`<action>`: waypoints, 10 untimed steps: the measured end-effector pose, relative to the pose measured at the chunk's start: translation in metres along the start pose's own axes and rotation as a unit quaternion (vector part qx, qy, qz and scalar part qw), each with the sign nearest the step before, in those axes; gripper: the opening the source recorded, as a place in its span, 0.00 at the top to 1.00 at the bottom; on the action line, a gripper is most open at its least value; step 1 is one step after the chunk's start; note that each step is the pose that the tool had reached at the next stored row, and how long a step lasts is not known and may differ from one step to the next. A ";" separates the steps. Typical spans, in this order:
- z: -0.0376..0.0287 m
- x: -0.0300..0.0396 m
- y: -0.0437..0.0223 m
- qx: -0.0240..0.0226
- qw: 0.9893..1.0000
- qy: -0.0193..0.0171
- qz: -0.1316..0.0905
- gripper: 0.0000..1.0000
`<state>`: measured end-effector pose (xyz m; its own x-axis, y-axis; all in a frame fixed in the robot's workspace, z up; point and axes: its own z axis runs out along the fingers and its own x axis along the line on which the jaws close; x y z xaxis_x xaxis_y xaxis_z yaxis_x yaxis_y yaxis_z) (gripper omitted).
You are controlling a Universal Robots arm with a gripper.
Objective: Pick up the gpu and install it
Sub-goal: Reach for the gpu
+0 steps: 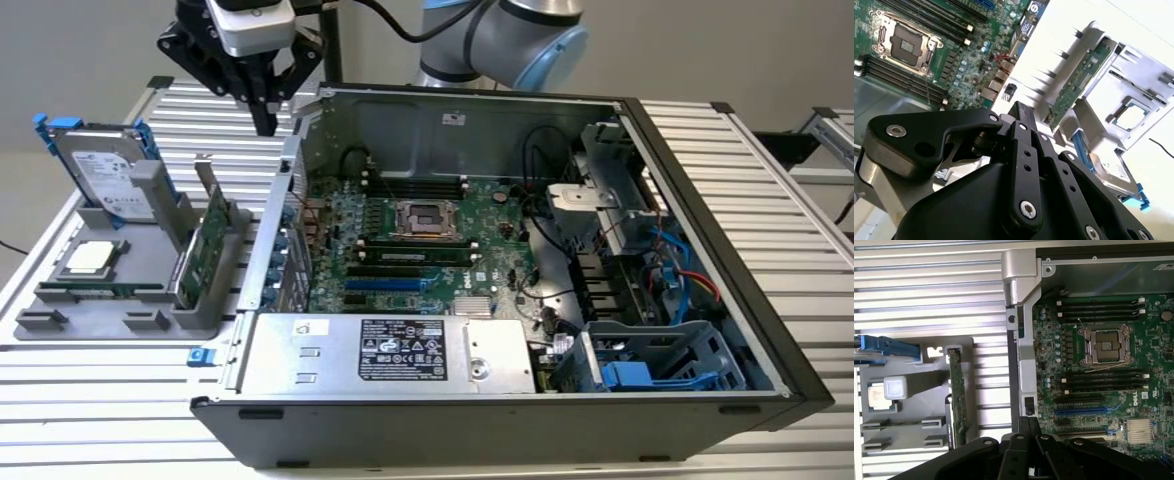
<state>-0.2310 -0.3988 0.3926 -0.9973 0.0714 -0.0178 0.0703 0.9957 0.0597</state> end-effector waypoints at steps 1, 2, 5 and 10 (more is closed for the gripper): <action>0.0000 0.0009 -0.0001 0.000 1.000 0.000 0.000 1.00; -0.0001 0.0017 -0.0001 0.000 1.000 0.000 0.000 1.00; -0.0001 0.0050 -0.0004 0.000 1.000 0.000 0.000 1.00; -0.0002 0.0111 -0.0008 0.000 1.000 0.000 0.000 1.00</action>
<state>-0.2421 -0.3988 0.3926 -0.9973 0.0714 -0.0177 0.0702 0.9957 0.0597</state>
